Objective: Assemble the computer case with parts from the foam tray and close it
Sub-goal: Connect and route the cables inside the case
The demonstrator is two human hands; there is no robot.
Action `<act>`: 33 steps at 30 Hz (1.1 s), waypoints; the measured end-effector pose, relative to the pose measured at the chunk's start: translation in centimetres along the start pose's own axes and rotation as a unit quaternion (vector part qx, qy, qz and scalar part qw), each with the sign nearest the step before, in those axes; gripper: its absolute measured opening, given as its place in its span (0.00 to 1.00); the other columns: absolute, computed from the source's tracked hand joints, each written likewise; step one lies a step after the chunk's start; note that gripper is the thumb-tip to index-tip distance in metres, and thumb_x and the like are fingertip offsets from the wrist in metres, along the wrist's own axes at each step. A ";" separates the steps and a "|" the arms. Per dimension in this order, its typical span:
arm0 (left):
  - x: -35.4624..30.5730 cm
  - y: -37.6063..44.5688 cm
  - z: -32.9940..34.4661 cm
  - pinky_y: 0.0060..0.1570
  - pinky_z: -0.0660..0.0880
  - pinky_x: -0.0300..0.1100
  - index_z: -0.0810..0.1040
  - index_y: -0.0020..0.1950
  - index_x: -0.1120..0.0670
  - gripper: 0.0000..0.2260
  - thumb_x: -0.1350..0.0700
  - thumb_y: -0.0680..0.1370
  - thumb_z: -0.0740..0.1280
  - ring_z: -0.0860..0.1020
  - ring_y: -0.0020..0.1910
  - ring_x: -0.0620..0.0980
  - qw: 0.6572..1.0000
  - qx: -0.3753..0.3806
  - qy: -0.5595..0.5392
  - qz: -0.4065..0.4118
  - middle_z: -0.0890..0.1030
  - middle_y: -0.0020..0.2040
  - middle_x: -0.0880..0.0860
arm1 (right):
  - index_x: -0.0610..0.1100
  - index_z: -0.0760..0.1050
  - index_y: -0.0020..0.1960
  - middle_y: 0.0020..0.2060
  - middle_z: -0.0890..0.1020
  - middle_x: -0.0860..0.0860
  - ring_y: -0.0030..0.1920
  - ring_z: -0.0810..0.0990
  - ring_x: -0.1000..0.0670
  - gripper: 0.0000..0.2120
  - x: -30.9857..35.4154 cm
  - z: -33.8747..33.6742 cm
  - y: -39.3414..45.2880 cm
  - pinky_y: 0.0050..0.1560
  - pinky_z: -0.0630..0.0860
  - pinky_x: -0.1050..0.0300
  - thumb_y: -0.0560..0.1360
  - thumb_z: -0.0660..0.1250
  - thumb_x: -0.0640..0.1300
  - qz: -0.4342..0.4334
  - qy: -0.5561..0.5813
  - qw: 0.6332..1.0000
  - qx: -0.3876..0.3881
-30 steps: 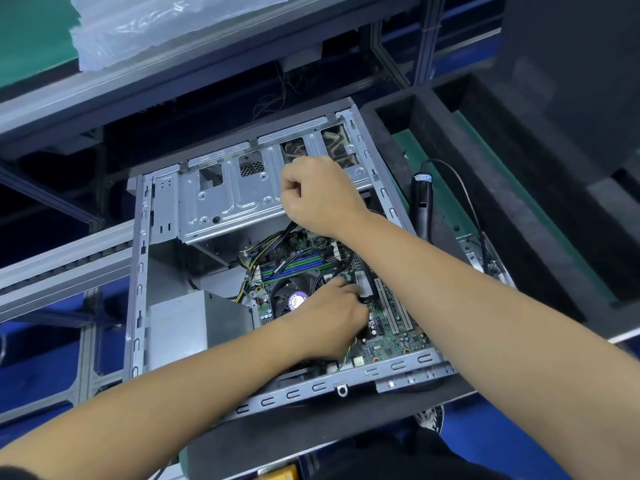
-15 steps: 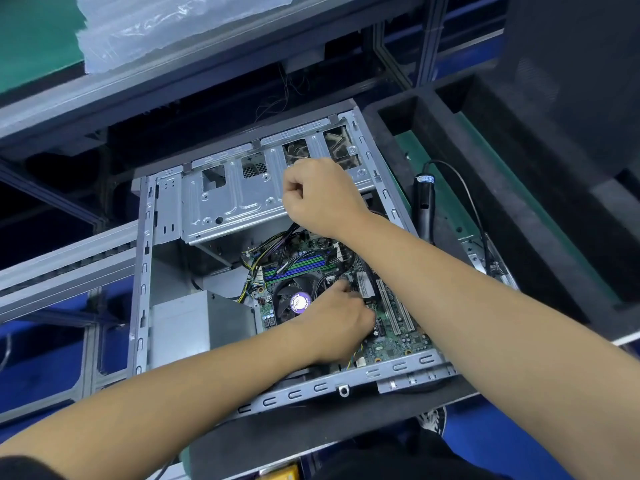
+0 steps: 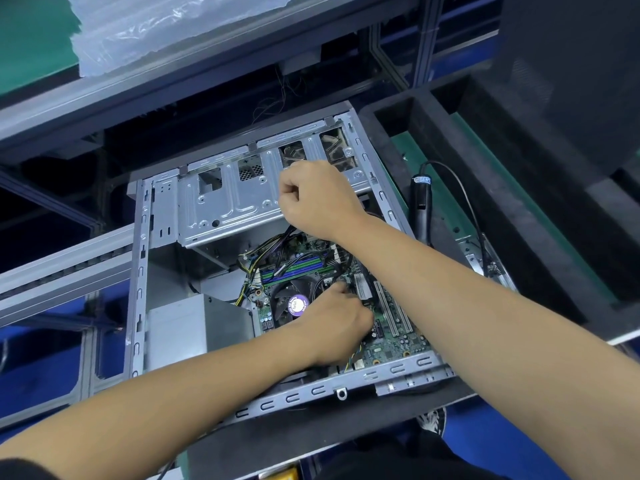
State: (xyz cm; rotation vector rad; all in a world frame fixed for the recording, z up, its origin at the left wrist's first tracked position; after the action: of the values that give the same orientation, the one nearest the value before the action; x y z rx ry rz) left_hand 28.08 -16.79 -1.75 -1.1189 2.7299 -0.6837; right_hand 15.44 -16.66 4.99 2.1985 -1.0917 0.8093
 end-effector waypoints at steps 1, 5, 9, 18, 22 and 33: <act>0.0 0.0 0.0 0.49 0.61 0.46 0.68 0.36 0.53 0.07 0.63 0.69 0.64 0.76 0.41 0.55 1.000 -0.002 0.003 0.001 0.79 0.37 0.57 | 0.37 0.74 0.35 0.35 0.79 0.43 0.39 0.78 0.42 0.07 0.0 0.0 0.0 0.38 0.77 0.48 0.70 0.60 0.34 -0.001 -0.001 1.000 0.000; 0.0 0.0 0.0 0.45 0.57 0.45 0.68 0.36 0.53 0.07 0.64 0.69 0.63 0.77 0.40 0.55 1.000 -0.003 -0.002 0.000 0.79 0.38 0.57 | 0.37 0.74 0.35 0.36 0.79 0.43 0.39 0.78 0.42 0.07 0.0 0.0 0.0 0.38 0.76 0.49 0.70 0.60 0.35 0.001 0.000 1.000 0.001; -0.2 0.3 0.1 0.50 0.63 0.47 0.68 0.38 0.53 0.07 0.63 0.70 0.62 0.78 0.42 0.55 1.000 0.001 -0.003 -0.003 0.80 0.40 0.58 | 0.36 0.75 0.36 0.36 0.79 0.42 0.39 0.78 0.41 0.07 0.0 0.0 0.0 0.38 0.76 0.49 0.70 0.60 0.34 0.001 0.003 1.000 -0.001; -0.1 -0.1 0.0 0.44 0.58 0.45 0.70 0.37 0.54 0.05 0.62 0.70 0.63 0.78 0.41 0.56 1.000 -0.007 -0.005 0.014 0.80 0.38 0.58 | 0.38 0.74 0.35 0.36 0.79 0.45 0.39 0.77 0.43 0.07 0.0 0.0 -0.1 0.38 0.77 0.50 0.70 0.60 0.35 0.004 0.000 1.000 0.005; -0.2 0.0 0.1 0.48 0.64 0.46 0.71 0.38 0.55 0.04 0.64 0.70 0.63 0.78 0.42 0.56 1.000 -0.002 -0.008 0.011 0.80 0.39 0.59 | 0.40 0.72 0.35 0.36 0.79 0.46 0.39 0.77 0.44 0.07 0.0 0.0 0.0 0.38 0.77 0.51 0.71 0.60 0.35 0.003 0.000 1.000 0.005; -0.4 0.2 0.0 0.48 0.66 0.46 0.76 0.44 0.59 0.05 0.64 0.73 0.61 0.78 0.44 0.56 1.000 0.011 -0.003 0.019 0.81 0.42 0.59 | 0.41 0.71 0.34 0.35 0.78 0.47 0.38 0.77 0.45 0.07 -0.1 0.1 0.1 0.36 0.74 0.54 0.71 0.60 0.35 0.001 -0.003 1.000 0.007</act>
State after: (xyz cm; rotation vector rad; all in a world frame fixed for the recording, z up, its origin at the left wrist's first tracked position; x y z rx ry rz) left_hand 28.28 -16.43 -1.87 -1.0592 2.7255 -0.7022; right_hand 15.35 -16.70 4.87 2.2143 -1.0941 0.8133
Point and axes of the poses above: each hand's wrist, its own y-axis towards the middle knuckle, its own z-axis out of the palm, x = y × z, the point moved 3 cm from there along y, towards the middle knuckle
